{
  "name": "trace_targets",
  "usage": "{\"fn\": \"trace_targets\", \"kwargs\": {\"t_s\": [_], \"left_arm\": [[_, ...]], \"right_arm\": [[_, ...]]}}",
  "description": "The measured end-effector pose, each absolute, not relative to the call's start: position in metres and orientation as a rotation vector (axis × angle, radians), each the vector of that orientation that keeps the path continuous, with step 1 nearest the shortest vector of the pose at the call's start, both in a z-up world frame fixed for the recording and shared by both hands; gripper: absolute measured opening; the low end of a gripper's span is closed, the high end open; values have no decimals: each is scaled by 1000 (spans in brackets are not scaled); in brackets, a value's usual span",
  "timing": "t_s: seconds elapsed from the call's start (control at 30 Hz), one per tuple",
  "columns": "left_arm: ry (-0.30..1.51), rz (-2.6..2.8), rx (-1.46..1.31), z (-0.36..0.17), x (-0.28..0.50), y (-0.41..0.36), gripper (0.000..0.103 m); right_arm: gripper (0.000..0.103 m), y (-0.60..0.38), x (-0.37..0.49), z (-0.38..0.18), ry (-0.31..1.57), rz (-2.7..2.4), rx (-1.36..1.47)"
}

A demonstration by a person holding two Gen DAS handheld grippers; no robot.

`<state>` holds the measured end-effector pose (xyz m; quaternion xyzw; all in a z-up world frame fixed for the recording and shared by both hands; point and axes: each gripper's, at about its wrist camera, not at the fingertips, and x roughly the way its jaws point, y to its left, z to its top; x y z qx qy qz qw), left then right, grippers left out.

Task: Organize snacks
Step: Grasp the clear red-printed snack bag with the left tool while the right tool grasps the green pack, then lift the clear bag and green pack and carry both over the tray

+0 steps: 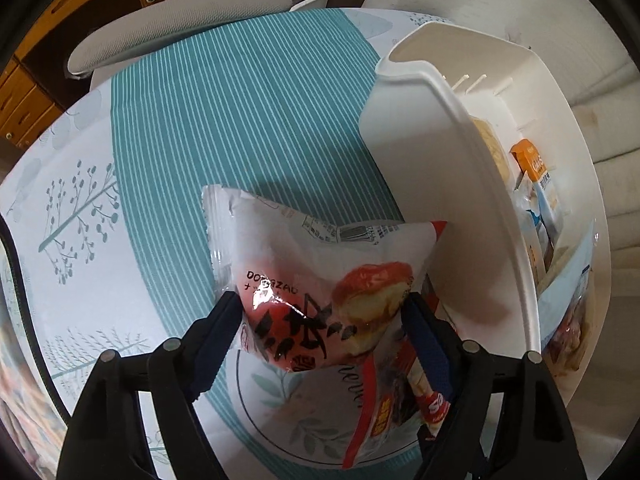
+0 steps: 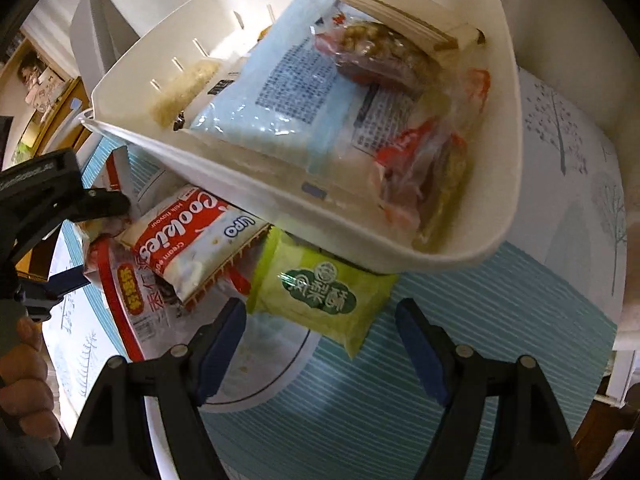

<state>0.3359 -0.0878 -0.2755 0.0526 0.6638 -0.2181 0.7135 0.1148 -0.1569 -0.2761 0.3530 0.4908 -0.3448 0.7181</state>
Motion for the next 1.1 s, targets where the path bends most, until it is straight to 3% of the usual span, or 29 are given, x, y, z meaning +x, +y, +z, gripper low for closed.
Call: {"fn": "trace_targets", "kwargs": {"t_s": [0.13,0.27,0.33,0.47,1.1], "left_arm": [[1454,-485,110,-277,337,-89,76],[1443,-488,97,-275,336,-80,66],[1447,-493,91,-276,336,-78,60],[1445,-482,116,-268,333,-66,59],[1442,-481,163,-215,273,4,59]], "right_arm": [[77,-159,120,-278,1095,-776,745],[64,-155,128,-277,1099,-745,715],[63,-152,130,-277,1104,-740,715],[58,-157,126,-278,1111,-717,729],[58,-114,66,-272,1206,-583,881]]}}
